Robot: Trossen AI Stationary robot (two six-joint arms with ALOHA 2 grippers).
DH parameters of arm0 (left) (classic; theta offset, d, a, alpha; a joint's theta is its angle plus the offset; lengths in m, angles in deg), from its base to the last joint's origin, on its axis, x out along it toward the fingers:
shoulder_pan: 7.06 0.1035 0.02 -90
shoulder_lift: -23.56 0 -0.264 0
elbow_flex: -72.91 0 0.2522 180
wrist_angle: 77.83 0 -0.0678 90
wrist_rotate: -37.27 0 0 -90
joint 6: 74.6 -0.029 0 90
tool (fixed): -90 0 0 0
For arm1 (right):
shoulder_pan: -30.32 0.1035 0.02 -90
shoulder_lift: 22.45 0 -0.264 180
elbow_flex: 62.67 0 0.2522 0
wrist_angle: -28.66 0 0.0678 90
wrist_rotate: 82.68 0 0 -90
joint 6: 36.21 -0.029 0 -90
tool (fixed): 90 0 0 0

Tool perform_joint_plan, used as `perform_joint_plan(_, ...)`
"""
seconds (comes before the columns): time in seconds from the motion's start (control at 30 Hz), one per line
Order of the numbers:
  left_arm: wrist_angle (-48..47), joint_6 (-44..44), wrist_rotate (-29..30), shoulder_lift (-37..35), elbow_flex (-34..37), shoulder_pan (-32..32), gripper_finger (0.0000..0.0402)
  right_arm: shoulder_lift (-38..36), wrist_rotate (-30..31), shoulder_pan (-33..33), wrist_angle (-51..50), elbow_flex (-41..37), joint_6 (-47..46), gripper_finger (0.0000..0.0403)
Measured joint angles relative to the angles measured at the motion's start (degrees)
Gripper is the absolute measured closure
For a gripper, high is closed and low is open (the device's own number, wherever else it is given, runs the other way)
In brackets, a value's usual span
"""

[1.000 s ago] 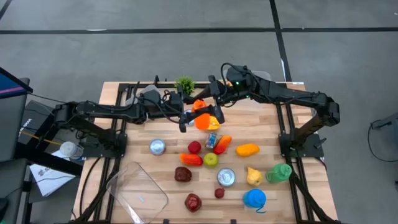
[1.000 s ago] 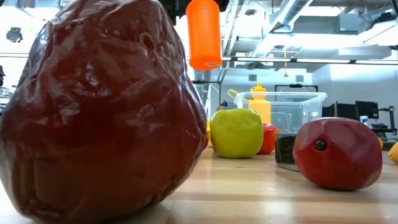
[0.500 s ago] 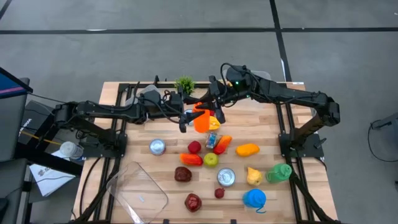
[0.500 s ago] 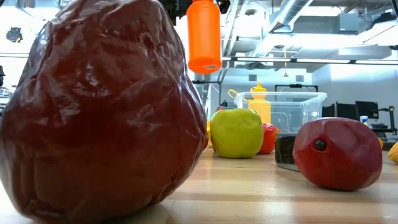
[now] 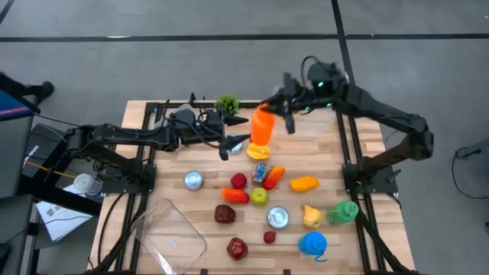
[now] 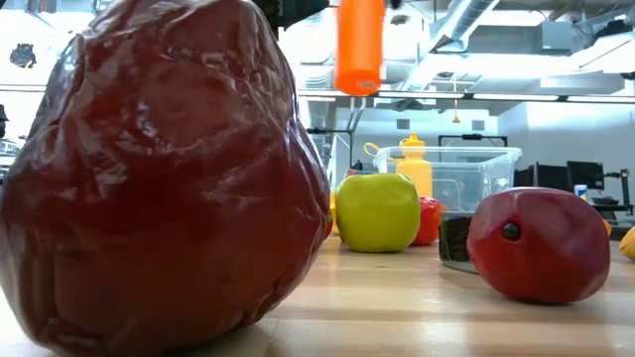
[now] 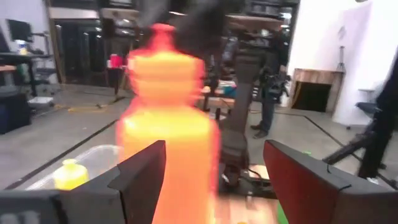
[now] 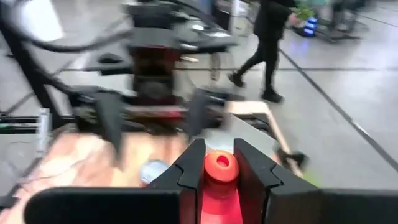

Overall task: Pick & Place Food Item
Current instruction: Put the orange tumbler into the top transparent bin

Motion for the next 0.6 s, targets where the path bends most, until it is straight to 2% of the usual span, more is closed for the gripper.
perform_joint_plan(0.13, 0.9, 0.0, -0.1, -1.9, 0.0, 0.0, 0.0136, -3.3, 3.2, -6.0, -5.9, -0.1, 3.6, 0.0349)
perform_joint_plan(0.27, 0.4, 0.0, 0.0, -3.4, 0.0, 0.0, 0.0137, -7.9, 3.7, -13.7, -4.8, -3.2, 4.1, 0.0349)
perform_joint_plan(0.47, -0.9, 0.0, 0.0, -5.6, 0.0, 0.0, 0.0137, -17.5, 8.0, -27.9, 2.2, -15.3, 3.9, 0.0349)
perform_joint_plan(0.6, -0.9, -1.4, 0.0, -5.7, 0.0, 0.0, 0.0141, -20.1, 8.1, -32.7, 8.5, -22.8, 0.2, 0.0349)
